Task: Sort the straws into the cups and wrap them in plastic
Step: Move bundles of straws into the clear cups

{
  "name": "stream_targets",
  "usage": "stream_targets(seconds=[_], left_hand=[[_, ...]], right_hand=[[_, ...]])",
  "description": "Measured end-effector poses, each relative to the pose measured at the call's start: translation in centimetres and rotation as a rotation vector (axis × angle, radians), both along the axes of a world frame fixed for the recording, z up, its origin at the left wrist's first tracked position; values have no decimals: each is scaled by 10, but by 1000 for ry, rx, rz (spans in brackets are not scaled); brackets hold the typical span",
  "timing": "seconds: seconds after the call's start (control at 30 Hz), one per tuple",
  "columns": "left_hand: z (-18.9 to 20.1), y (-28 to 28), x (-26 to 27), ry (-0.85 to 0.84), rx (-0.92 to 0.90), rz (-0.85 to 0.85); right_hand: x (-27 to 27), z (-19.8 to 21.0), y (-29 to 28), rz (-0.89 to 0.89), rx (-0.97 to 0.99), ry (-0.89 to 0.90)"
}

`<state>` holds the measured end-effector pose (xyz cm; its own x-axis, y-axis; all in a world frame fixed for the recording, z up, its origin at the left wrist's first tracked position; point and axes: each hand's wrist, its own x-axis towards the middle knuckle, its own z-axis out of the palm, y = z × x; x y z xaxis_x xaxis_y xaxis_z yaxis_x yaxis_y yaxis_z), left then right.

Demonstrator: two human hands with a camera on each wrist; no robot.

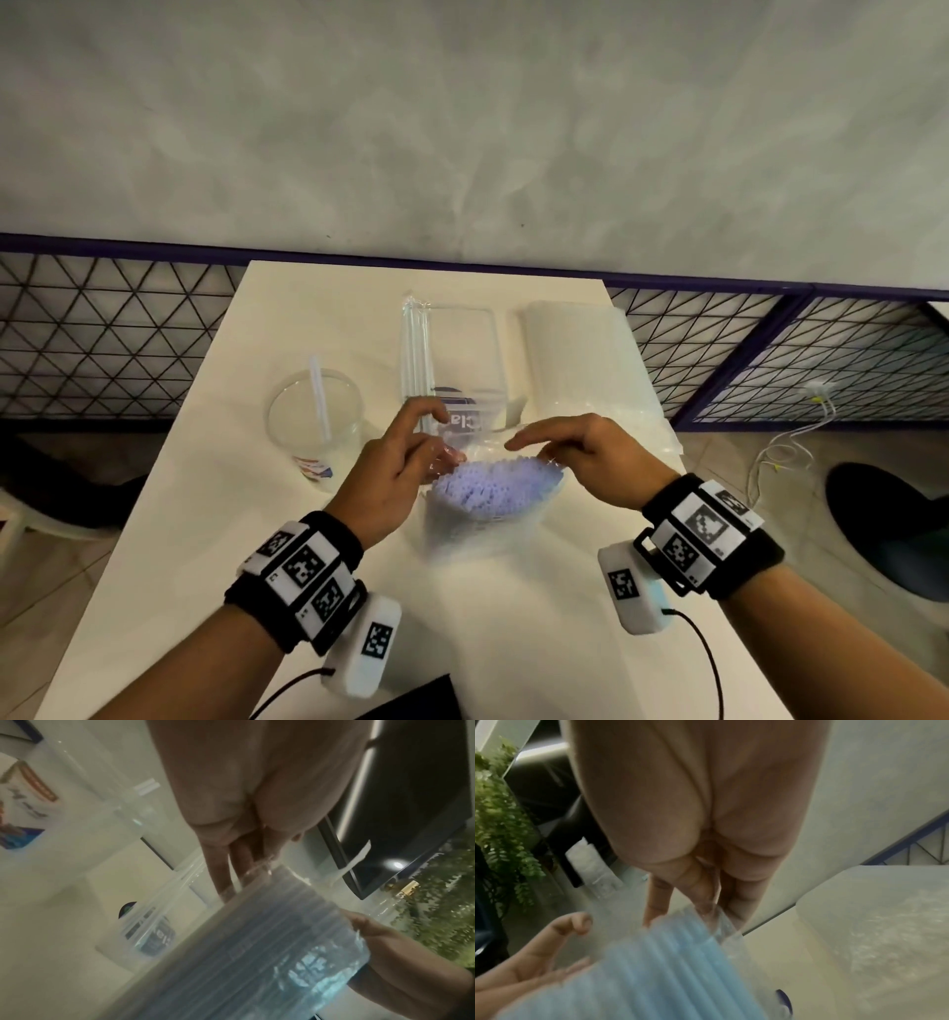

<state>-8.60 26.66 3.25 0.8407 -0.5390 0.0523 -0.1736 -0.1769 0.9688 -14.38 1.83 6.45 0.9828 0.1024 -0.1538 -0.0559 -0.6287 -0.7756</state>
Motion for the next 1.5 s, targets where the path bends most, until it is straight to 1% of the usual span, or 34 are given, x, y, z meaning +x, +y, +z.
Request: stream_targets(seconds=[0.1,0.17,0.27,0.37,0.53,0.63,0.77,0.87,0.97,1.0,1.07,1.13,1.2,1.27,1.4,1.5], left_hand=[[-8,1,-2,53,47,-64],[-10,2,-1,71,70,-70],[-5,1,-1,112,-1,-10],[2,-1,-4,119,-74,11],[-6,3,-11,204,-37,-55],[-10,5,-11,270,-35,-87],[-10,5,-5,307,-39,-134],[-12,5,-2,327,-37,-132],[-18,7,-3,351,16,-131],[-21,10,-5,367,27,-148],[-30,16,-7,392,26,-239],[-37,19,-10,363,82,-328],[-46,18,-12,276,175,-337],[-53,13,-12,220,206,-292],[-67,5,-9,200,160,-177],[-72,0,-6,163,161,-98]], right_hand=[[-4,-4,3,4,-13,10],[-8,-2,2,31,12,41],[-14,4,0,48,79,102],[-19,10,0,42,141,103],[-22,3,0,51,196,177],[-19,-7,0,1,297,250],[-13,-10,-1,-72,456,340],[-10,-17,0,-137,598,396],[-8,-31,1,-217,718,431],[-7,-35,2,-238,743,437],[-7,-42,3,-266,777,441],[-7,-47,4,-283,805,445],[-7,-53,6,-289,805,445],[-6,-58,8,-300,796,441],[-4,-64,10,-304,774,423],[-5,-57,9,-260,671,378]])
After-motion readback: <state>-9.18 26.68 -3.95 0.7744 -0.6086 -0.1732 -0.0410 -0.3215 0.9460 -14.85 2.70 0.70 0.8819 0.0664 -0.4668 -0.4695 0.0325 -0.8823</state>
